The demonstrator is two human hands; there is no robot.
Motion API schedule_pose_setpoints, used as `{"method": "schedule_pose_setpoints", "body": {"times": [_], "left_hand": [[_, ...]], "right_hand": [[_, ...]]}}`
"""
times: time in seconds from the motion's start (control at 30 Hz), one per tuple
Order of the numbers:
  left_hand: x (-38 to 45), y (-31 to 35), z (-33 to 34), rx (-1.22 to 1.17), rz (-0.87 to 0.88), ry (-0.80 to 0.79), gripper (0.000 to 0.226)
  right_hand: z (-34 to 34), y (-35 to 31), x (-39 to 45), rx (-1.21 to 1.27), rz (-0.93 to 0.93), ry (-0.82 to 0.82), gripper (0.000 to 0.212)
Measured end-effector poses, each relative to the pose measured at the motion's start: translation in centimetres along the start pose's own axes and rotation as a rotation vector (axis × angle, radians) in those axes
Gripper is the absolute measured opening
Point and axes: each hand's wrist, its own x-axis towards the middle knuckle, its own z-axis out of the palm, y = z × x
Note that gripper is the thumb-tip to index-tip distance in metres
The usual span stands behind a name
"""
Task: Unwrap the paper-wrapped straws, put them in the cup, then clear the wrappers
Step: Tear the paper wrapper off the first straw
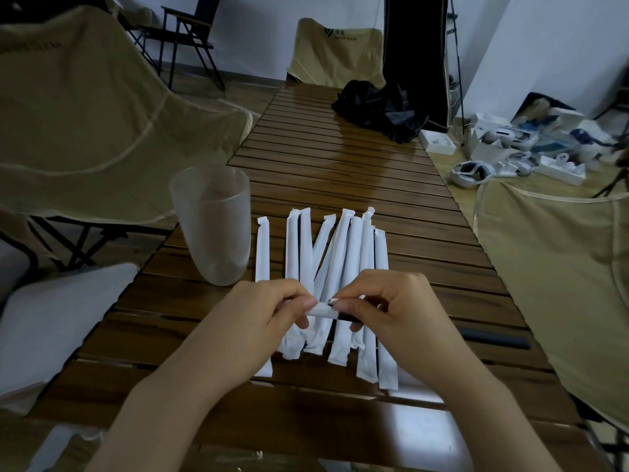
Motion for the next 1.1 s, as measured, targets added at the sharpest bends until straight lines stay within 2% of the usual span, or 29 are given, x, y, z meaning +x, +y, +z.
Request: {"method": "schedule_pose_setpoints", "body": {"times": [0.13,0.23,0.37,0.53,0.67,0.7,0.8,0.83,1.0,1.1], "left_hand": [[0.1,-0.4,0.0,-0.011,0.005,0.009,0.024],[0.2,0.2,-0.3,0.020,0.011,0.005,0.015],[0.0,0.6,-0.3,0.052,0.038,0.051,0.021],[-0.1,0.9,-0.3,0.046,0.043,0.063,0.012],[-0.2,0.5,-0.1,0.063,0.020,0.051,0.011],[-0.3,0.5,-0.1,0.070,0.012,0.042,0.014],[-0.3,0.3,0.1,0.076,0.002,0.015,0.047],[-0.2,0.4,0.1,0.072,-0.001,0.009,0.051],[0.0,1.0,-0.1,0.052,0.019,0.032,0.017],[0.1,1.0,-0.2,0.026,0.057,0.067,0.017]], "right_hand": [[0.2,-0.1,-0.2,-0.088,-0.005,0.008,0.009],[0.5,-0.2,-0.2,-0.106,0.002,0.048,0.018],[0.6,-0.2,-0.2,-0.099,0.057,0.113,0.027],[0.7,-0.3,0.1,-0.087,0.101,0.139,0.021],[0.9,-0.3,0.1,-0.139,0.058,0.133,0.014],[0.9,-0.2,0.1,-0.165,0.029,0.131,0.012],[1.1,-0.1,0.2,-0.221,-0.023,0.110,0.009],[1.1,-0.1,0.2,-0.226,-0.026,0.109,0.009],[0.9,-0.1,0.0,-0.156,0.044,0.189,0.012],[1.0,-0.1,0.0,-0.125,0.104,0.219,0.012]]}}
